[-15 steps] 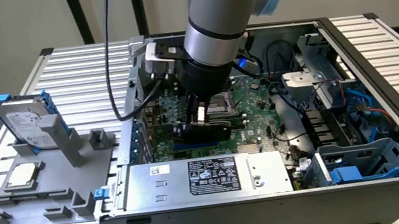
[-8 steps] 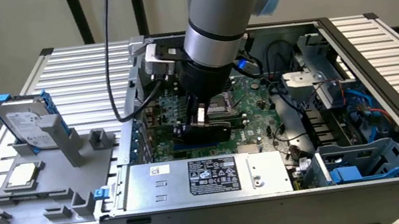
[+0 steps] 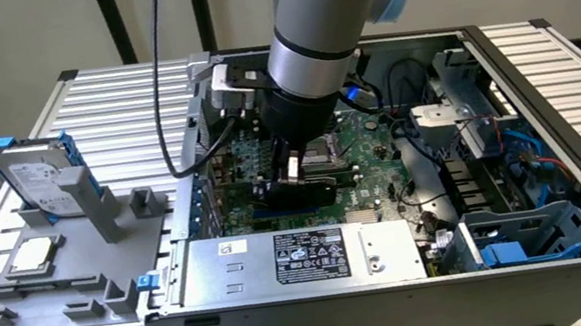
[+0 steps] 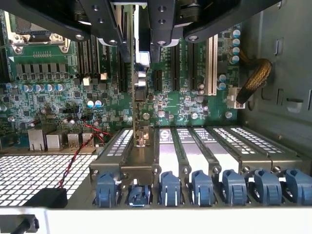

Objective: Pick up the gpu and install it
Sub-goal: 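Insert the gpu into the slot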

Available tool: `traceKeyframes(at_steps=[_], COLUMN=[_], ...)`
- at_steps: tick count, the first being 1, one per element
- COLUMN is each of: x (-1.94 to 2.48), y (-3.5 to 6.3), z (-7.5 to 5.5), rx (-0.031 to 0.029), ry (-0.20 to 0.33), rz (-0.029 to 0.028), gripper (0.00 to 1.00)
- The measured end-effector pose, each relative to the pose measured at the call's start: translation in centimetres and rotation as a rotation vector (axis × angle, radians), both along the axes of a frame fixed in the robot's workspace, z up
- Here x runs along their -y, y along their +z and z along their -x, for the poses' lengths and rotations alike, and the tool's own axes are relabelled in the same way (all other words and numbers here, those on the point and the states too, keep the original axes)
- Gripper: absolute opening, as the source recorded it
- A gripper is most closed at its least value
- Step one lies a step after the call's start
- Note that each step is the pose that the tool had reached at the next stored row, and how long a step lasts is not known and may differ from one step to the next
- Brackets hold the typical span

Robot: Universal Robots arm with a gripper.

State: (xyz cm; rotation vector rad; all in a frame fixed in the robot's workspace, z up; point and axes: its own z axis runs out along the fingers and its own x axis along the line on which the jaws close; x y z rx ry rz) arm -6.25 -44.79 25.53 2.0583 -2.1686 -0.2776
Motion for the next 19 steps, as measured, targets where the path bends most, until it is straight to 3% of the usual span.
traceKeyframes(at_steps=[19], x=[-0.01], y=[-0.16], z=[0.25], rx=[0.0006], ry=[0.017], rz=[0.0003], gripper=[0.26])
